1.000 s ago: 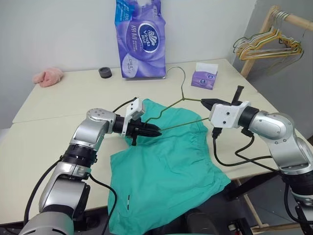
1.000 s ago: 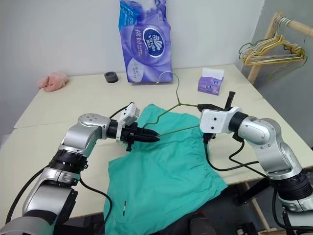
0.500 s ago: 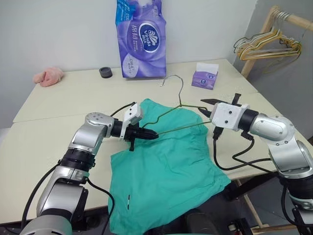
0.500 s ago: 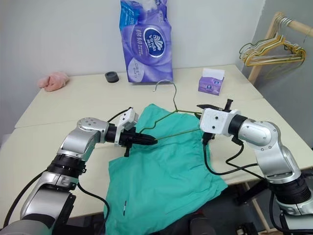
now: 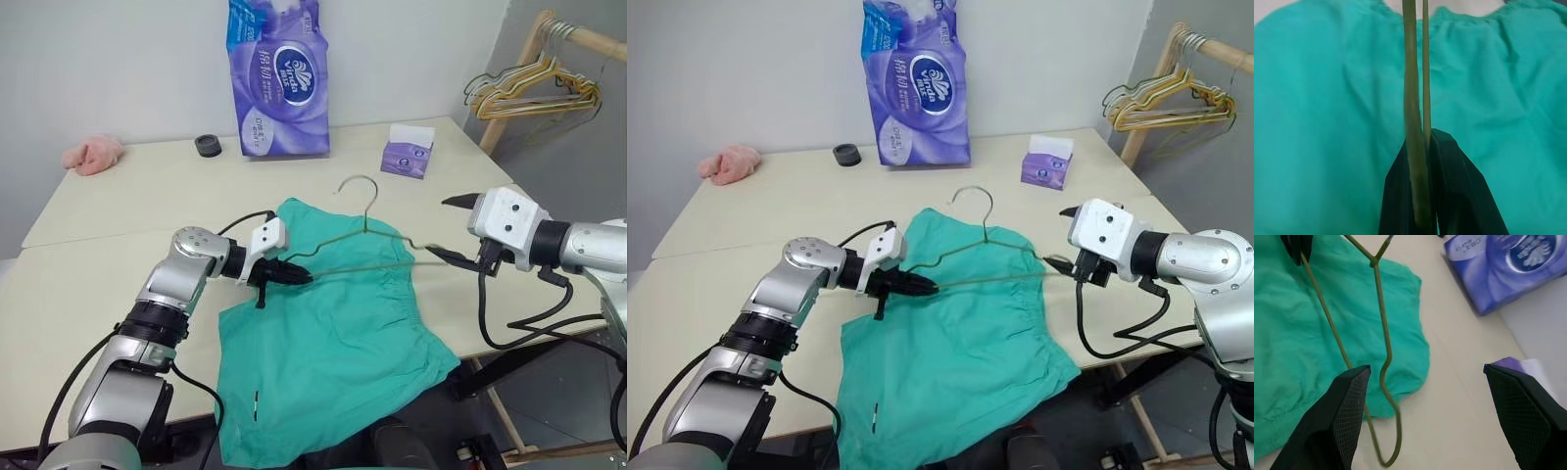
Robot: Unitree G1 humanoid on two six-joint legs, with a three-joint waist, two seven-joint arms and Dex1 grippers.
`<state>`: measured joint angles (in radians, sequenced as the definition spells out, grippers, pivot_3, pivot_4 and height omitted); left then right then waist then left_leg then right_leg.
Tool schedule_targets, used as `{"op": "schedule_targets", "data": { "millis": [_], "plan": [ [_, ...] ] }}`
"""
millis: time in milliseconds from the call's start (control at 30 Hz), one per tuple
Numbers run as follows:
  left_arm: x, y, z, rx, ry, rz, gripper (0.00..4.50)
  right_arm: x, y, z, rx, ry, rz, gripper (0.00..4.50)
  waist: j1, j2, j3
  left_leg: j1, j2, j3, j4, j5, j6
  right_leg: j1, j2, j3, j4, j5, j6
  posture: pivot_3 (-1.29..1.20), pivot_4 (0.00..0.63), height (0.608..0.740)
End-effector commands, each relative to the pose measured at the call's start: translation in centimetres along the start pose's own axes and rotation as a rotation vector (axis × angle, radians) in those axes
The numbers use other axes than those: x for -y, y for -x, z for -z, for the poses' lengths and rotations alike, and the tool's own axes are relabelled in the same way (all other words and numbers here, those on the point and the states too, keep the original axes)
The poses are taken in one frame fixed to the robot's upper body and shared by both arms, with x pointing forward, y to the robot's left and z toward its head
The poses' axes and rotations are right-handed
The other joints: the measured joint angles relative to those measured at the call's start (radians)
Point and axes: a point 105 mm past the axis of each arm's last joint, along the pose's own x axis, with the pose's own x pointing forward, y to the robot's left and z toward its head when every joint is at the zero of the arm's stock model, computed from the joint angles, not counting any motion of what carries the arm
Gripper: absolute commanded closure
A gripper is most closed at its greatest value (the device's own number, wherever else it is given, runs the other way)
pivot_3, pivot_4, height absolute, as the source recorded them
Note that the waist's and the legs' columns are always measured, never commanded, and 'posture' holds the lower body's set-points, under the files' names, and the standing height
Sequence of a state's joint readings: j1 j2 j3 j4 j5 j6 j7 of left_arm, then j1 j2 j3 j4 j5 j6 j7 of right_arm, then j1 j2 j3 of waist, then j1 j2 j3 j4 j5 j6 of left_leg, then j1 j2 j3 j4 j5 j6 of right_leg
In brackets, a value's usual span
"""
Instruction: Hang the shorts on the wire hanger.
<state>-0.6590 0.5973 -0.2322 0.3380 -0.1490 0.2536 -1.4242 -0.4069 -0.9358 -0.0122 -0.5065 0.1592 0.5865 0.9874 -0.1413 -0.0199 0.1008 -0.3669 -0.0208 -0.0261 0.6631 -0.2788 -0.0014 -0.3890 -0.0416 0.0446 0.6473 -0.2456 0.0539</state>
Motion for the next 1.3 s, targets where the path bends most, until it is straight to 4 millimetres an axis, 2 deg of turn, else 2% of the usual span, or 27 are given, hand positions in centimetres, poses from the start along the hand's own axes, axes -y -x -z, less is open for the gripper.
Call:
{"op": "schedule_targets", "data": {
  "millis": [33, 200, 433, 533, 833, 867, 1100, 1200, 1300],
  "plan": [
    [0.5, 0.4, -1.9, 0.021, -0.101, 0.03, 4.5, -1.6, -0.5, 1.2, -0.051, -0.054, -0.117, 0.56, 0.0, 0.0, 0.0, 0.0, 0.0, 0.0, 0.0, 0.0, 0.0, 0.0, 0.0, 0.0, 0.0, 0.0, 0.0, -0.21, 0.063, 0.74],
    [0.6, 0.4, -2.3, 0.021, -0.128, 0.039, 4.5, -3.6, -1.0, 2.3, -0.091, -0.116, -0.268, 0.56, 0.0, 0.0, 0.0, 0.0, -0.001, 0.0, 0.001, 0.0, 0.0, 0.0, -0.001, 0.0, 0.0, 0.0, 0.0, -0.21, 0.063, 0.74],
    [1.2, 0.4, -2.1, 0.006, -0.157, 0.059, 4.5, -4.1, -2.0, 2.9, -0.116, -0.162, -0.317, 0.56, 0.0, 0.0, 0.0, 0.0, 0.0, 0.0, 0.001, 0.0, 0.0, 0.0, -0.001, 0.0, 0.0, 0.0, 0.0, -0.2, 0.058, 0.74],
    [1.4, 0.4, -1.6, -0.012, -0.169, 0.066, 4.5, -4.6, -2.5, 2.9, -0.112, -0.201, -0.338, 1.15, 0.0, 0.0, 0.0, 0.0, 0.0, 0.0, 0.0, 0.0, 0.0, 0.0, -0.001, 0.0, 0.0, 0.0, 0.0, -0.19, 0.058, 0.74],
    [1.5, 0.4, -0.9, -0.022, -0.173, 0.063, 4.5, -5.5, -2.8, 3.3, -0.146, -0.227, -0.374, 4.34, 0.002, 0.0, 0.0, 0.0, -0.001, 0.0, 0.001, 0.0, 0.0, 0.0, -0.002, -0.001, 0.0, 0.0, 0.0, -0.19, 0.058, 0.74],
    [1.5, 0.4, -0.9, -0.021, -0.173, 0.063, 4.5, -5.6, -2.9, 3.4, -0.151, -0.227, -0.377, 4.47, 0.002, 0.0, 0.0, 0.0, -0.001, 0.0, 0.001, 0.0, 0.0, 0.0, -0.002, 0.0, 0.0, 0.0, 0.0, -0.19, 0.059, 0.74],
    [1.5, 0.2, -0.8, -0.006, -0.145, 0.059, 4.5, -6.1, -2.9, 3.4, -0.151, -0.252, -0.39, 4.47, 0.002, 0.0, 0.0, 0.0, -0.001, 0.0, 0.001, 0.0, 0.0, 0.0, -0.002, -0.001, 0.0, 0.0, 0.0, -0.19, 0.06, 0.74],
    [0.9, 0.1, -1.3, 0.027, -0.151, 0.022, 3.75, -6.0, -2.9, 3.3, -0.144, -0.26, -0.378, 4.5, 0.002, 0.0, 0.0, 0.0, -0.001, 0.0, 0.001, 0.0, 0.0, 0.0, -0.002, -0.001, 0.0, 0.0, 0.0, -0.19, 0.059, 0.74],
    [0.0, 0.3, -1.6, 0.072, -0.139, -0.051, 2.81, -5.5, -2.4, 3.5, -0.144, -0.289, -0.352, 4.5, 0.002, 0.0, 0.0, 0.0, -0.001, 0.0, 0.001, 0.0, 0.0, 0.0, -0.002, -0.001, 0.0, 0.0, 0.0, -0.2, 0.059, 0.74]
  ]
}}
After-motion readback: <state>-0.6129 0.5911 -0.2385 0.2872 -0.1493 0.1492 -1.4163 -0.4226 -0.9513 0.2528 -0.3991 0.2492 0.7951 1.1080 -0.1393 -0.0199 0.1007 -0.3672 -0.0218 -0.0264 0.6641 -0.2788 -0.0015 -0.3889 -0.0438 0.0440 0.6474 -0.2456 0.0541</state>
